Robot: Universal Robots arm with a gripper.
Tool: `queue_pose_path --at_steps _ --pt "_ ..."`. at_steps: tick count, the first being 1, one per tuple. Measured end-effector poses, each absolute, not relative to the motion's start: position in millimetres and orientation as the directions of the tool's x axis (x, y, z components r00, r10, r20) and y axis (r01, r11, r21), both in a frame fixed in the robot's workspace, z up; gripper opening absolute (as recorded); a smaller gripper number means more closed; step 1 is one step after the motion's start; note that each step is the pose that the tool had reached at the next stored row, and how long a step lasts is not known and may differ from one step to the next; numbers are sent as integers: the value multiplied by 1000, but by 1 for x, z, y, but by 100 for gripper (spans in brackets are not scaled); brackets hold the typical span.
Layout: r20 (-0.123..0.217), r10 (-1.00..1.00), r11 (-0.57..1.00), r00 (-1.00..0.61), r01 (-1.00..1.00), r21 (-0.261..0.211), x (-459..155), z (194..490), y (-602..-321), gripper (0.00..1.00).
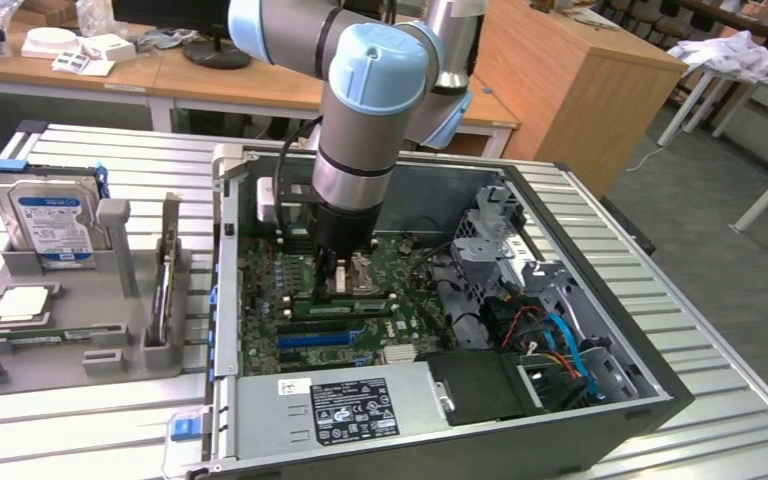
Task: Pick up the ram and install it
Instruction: 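Press down the ram until it locks into place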
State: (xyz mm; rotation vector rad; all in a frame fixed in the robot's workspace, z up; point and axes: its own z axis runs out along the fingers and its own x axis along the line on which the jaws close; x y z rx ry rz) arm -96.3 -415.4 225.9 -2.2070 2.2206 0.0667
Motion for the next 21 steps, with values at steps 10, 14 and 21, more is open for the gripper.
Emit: queue_pose_path --at_steps 10,14,21 --pt "-37 -999 6 -7 -1000 22 -96 224 -415 11" --pt "-37 -999 6 -7 -1000 23 -96 224 -415 11" --pt "-37 -999 6 -7 -1000 23 -96 224 -415 11"
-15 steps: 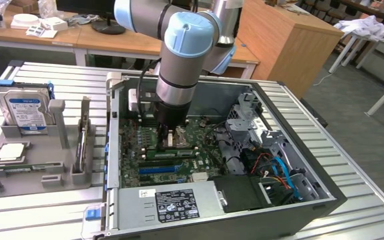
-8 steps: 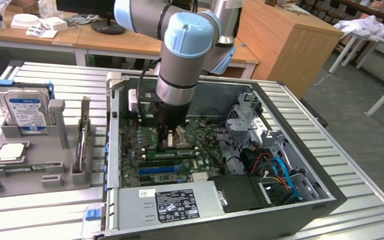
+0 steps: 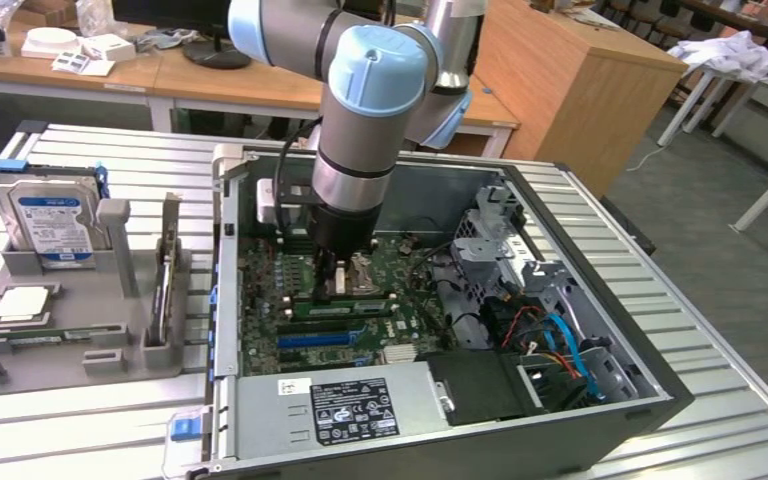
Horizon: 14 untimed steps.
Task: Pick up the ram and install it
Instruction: 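Press down the ram until it locks into place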
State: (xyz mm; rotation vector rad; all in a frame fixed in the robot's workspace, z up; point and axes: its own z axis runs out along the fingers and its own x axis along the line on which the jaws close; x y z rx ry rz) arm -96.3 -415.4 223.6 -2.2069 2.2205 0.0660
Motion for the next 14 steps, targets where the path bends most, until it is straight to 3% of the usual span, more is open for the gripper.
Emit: queue_pose_path --at_steps 14 --pt "-37 -999 6 -7 -1000 23 -96 223 -415 11"
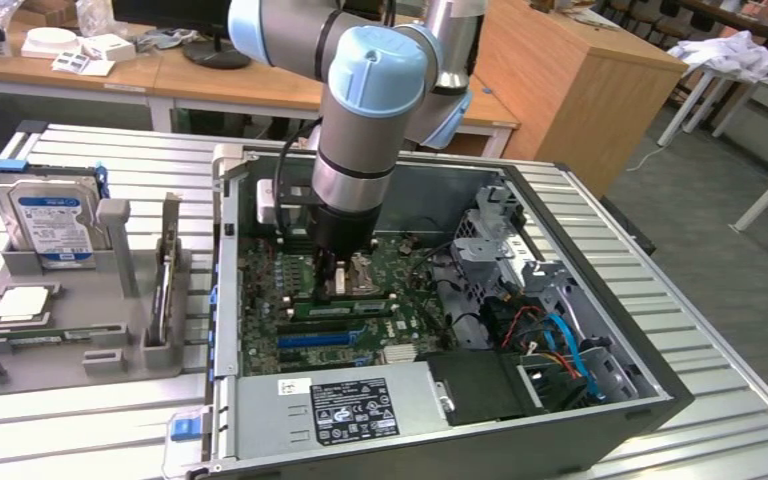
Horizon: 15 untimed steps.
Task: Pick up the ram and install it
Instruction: 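Press down the ram until it locks into place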
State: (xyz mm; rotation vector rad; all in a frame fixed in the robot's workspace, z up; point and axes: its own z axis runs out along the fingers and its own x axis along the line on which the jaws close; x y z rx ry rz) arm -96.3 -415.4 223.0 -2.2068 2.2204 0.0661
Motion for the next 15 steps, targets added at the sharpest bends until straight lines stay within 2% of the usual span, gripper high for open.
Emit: queue_pose_path --at_steps 10,15 --pt "-38 -999 6 -7 -1000 22 -96 223 -415 11" --pt "-37 -999 6 -7 -1000 22 -96 234 -415 11"
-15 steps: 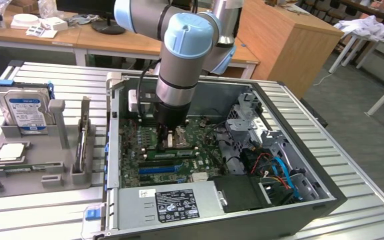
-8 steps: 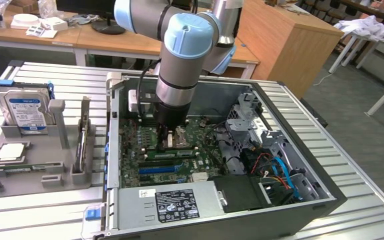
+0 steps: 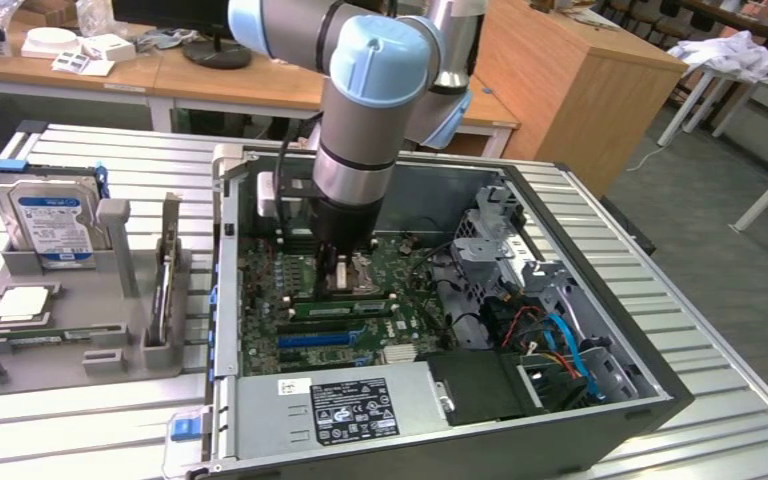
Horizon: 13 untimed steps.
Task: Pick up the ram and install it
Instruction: 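Press down the ram until it locks into place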
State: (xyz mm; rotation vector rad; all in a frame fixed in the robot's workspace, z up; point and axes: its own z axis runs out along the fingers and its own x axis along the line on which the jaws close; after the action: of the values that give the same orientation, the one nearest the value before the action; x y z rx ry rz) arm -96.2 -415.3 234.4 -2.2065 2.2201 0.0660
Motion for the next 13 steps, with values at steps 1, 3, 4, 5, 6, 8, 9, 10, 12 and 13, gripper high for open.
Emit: queue_pose_path --at_steps 1,3,4,5,6,8,9,10,12,13 --pt "-37 -999 6 -7 -1000 22 -96 237 -415 11" --pt "-37 -999 6 -7 -1000 22 -96 241 -415 11" --pt "-37 -999 6 -7 -1000 22 -96 243 -415 11" --pt "-37 -999 6 -7 -1000 22 -96 245 -415 11" --pt "-37 -999 6 -7 -1000 22 -96 247 -415 11" --pt "-37 -999 6 -7 -1000 22 -96 250 -415 11" --pt "-37 -999 6 -7 -1000 22 -96 252 -415 11" --pt "-37 -999 6 -7 -1000 22 -96 254 -415 11" --pt "-37 -999 6 -7 -1000 22 -96 257 -415 11" --pt "-37 -999 6 -7 -1000 22 -96 259 -415 11"
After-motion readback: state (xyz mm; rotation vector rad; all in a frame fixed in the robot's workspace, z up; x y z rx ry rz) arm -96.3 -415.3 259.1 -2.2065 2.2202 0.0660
